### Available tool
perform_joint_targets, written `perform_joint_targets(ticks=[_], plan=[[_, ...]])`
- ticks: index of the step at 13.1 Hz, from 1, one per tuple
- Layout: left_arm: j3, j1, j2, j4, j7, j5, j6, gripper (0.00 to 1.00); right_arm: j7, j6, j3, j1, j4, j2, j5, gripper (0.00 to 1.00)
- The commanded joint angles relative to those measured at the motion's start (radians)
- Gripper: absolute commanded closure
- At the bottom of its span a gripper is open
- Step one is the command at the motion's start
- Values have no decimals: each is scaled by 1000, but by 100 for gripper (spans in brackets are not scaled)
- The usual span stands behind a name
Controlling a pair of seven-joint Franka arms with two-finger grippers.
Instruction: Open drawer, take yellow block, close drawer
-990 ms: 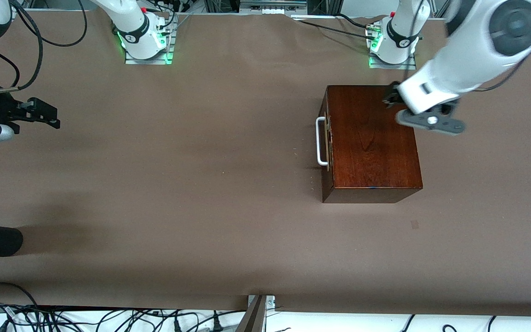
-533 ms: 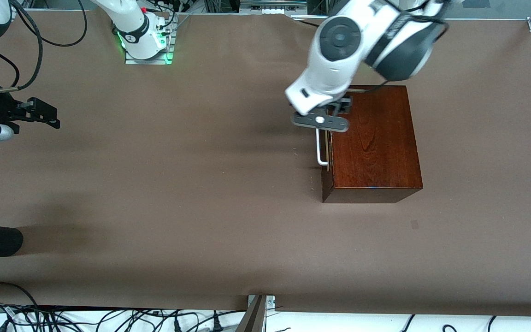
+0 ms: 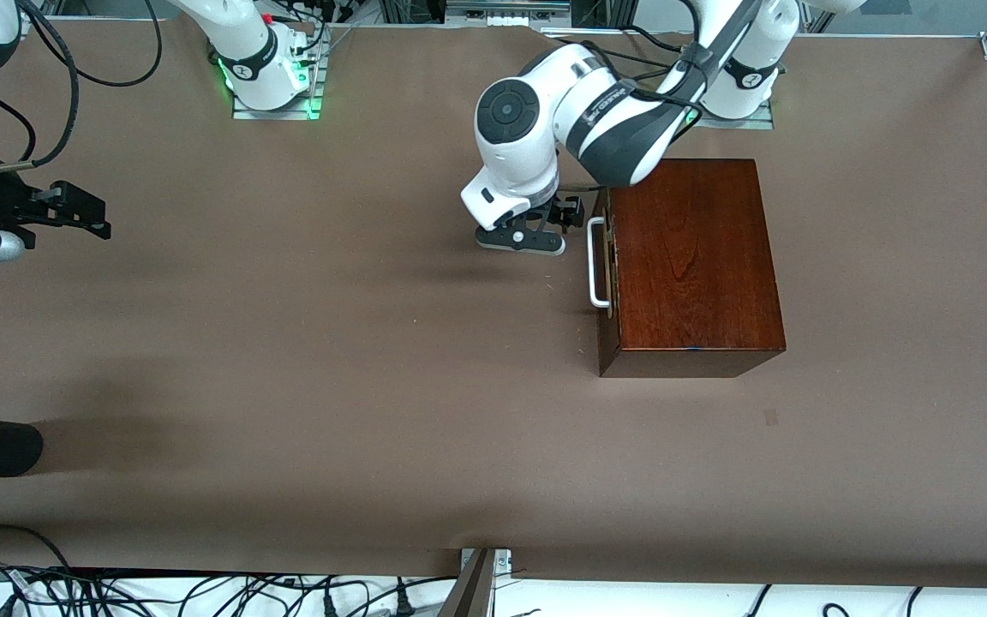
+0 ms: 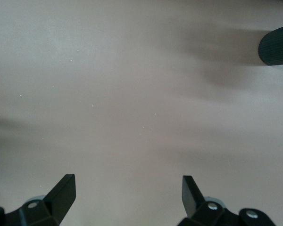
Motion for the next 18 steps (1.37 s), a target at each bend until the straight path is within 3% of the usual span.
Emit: perform_joint_targets(ticks=[1, 3, 18], plan=[[28, 5, 24, 23, -13, 59, -8, 0, 4, -15, 2, 0, 3, -13, -17, 0], [29, 14, 24, -14, -15, 160, -13, 0, 4, -17, 2, 0, 2, -13, -17, 0], [36, 6, 128, -29, -182, 266, -8, 0, 4, -18, 0, -1, 2, -13, -17, 0]])
